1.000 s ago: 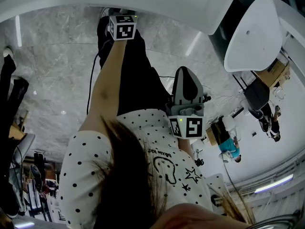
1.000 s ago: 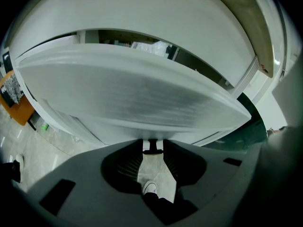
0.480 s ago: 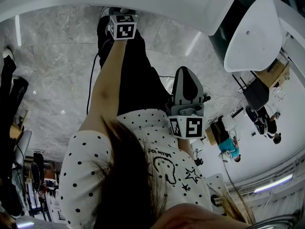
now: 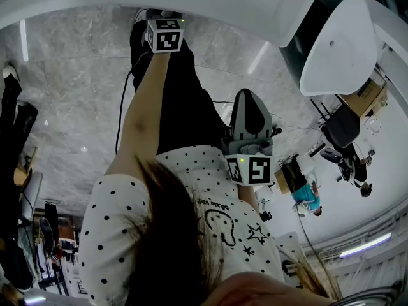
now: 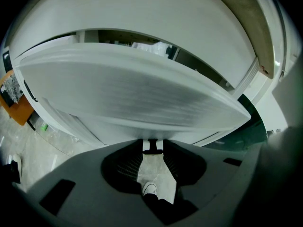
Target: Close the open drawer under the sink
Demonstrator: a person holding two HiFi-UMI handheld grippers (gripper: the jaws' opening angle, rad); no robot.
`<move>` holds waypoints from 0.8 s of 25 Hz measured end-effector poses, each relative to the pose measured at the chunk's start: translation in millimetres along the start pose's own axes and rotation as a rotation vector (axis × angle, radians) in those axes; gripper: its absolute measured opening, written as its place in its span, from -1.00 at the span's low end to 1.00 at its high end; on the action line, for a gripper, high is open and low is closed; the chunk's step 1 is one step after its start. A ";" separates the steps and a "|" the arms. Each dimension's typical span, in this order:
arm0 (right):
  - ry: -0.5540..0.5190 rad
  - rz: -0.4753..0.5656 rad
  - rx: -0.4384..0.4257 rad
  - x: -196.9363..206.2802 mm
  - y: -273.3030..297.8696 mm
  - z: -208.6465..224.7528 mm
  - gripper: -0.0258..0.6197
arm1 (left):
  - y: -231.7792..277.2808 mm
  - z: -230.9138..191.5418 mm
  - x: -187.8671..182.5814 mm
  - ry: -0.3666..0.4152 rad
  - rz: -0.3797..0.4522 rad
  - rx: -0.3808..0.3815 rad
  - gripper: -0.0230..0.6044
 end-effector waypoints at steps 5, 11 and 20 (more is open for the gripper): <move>0.001 0.004 0.001 0.3 0.0 0.1 -0.87 | 0.3 0.1 0.0 0.000 -0.001 0.002 -0.49; 0.001 0.002 0.001 0.8 -0.2 0.0 -0.87 | 2.3 -0.2 -3.9 0.001 0.007 0.003 -0.49; 0.000 0.003 0.005 0.1 -0.6 0.2 -0.87 | 5.1 -0.8 -12.7 0.000 0.016 0.005 -0.49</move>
Point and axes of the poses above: the fingertips, and each gripper's own axes: y forward along the fingers, z to its right, x out of its underside, the point moved 9 cm from there along -y, backward along the fingers, and after that the axes turned 2 degrees about -y, right-handed, at the moved point
